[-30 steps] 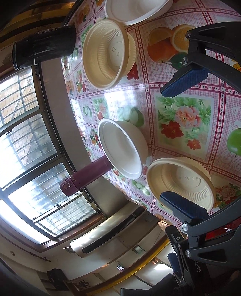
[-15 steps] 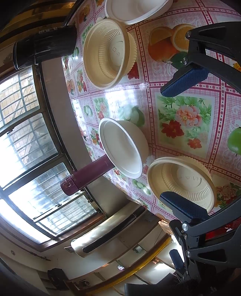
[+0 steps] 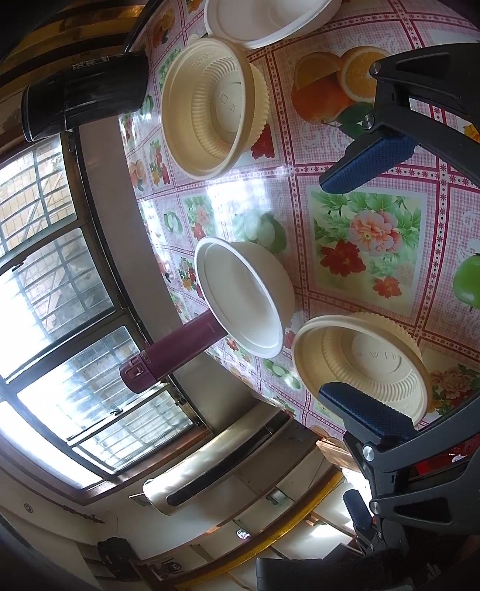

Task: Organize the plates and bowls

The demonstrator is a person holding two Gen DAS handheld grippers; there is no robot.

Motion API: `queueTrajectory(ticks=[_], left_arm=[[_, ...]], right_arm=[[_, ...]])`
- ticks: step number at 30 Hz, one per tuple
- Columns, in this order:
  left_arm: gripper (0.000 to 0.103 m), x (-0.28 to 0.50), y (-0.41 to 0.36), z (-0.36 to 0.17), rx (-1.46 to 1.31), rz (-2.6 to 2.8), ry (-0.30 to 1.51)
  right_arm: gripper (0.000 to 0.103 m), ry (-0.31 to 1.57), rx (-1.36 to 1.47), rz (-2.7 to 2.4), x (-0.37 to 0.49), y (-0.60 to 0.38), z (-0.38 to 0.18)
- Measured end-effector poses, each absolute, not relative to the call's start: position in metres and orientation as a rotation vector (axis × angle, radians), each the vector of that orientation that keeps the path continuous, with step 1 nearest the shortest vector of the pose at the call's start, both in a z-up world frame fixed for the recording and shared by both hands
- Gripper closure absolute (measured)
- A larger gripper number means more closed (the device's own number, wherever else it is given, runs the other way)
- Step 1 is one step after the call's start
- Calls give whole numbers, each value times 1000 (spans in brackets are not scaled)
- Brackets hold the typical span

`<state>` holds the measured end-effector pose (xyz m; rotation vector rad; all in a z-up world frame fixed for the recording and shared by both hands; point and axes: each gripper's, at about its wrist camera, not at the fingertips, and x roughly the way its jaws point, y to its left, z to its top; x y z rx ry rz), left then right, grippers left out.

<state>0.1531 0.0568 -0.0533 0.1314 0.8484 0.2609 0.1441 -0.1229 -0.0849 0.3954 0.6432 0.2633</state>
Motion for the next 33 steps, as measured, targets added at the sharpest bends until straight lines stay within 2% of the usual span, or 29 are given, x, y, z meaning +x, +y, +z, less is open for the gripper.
queueTrajectory(ticks=[33], left_arm=[[0, 160, 56, -68, 138, 268, 896]], right_arm=[[1, 651, 407, 265, 144, -122, -87]])
